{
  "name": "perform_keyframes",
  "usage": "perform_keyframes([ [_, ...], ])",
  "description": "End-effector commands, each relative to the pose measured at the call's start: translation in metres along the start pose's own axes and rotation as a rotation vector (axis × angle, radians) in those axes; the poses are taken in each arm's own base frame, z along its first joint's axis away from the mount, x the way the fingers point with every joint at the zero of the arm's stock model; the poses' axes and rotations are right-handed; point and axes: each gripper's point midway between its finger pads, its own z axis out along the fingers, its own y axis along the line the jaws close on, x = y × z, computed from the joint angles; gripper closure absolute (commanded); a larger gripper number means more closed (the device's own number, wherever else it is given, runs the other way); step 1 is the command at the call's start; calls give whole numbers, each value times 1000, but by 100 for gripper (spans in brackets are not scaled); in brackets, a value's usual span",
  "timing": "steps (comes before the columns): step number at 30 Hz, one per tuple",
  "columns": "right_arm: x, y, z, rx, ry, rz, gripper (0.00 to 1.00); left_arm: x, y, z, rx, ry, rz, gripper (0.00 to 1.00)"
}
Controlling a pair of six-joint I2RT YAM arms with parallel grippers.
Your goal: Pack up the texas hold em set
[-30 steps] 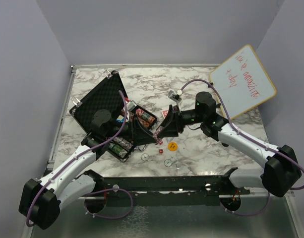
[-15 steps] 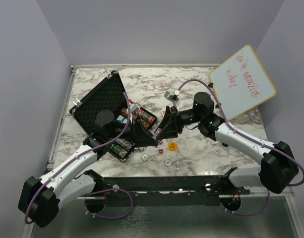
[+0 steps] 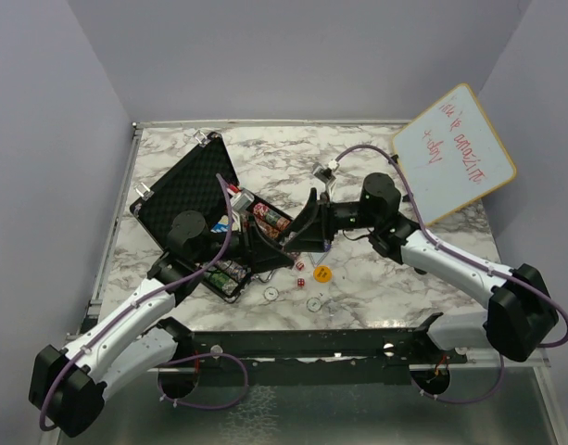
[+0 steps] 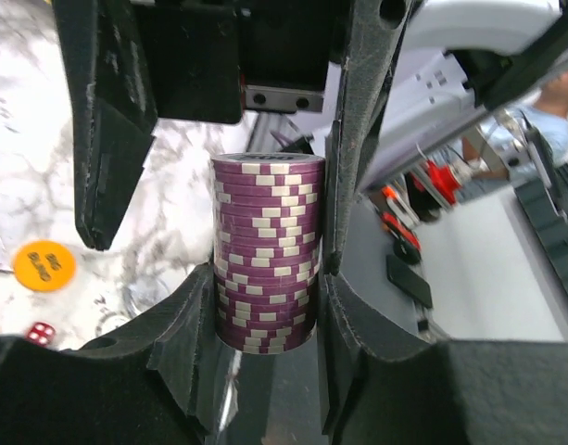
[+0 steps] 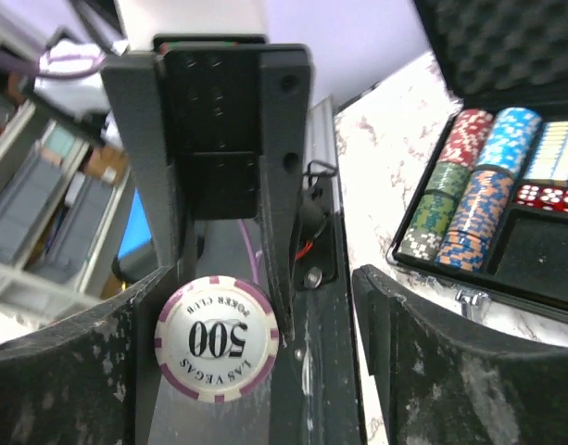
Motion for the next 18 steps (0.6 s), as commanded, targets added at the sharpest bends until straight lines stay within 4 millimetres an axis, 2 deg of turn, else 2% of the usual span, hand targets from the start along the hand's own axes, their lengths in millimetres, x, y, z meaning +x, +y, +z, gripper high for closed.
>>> perform_keyframes([
  [1,-34,-25,-4,219,-218,1,18,-42,1,-4,-112,-196,104,100],
  [5,-50,-36,-22,387,-369,26,13,-56,36,-18,-352,-273,131,100],
  [7,-54,-44,-25,464,-427,54,12,-61,48,-26,-434,-308,136,100],
  [13,-51,-57,-7,601,-524,116,14,-71,67,-38,-533,-413,121,100],
  [18,-49,-69,13,719,-546,122,15,-79,69,-42,-539,-486,101,100],
])
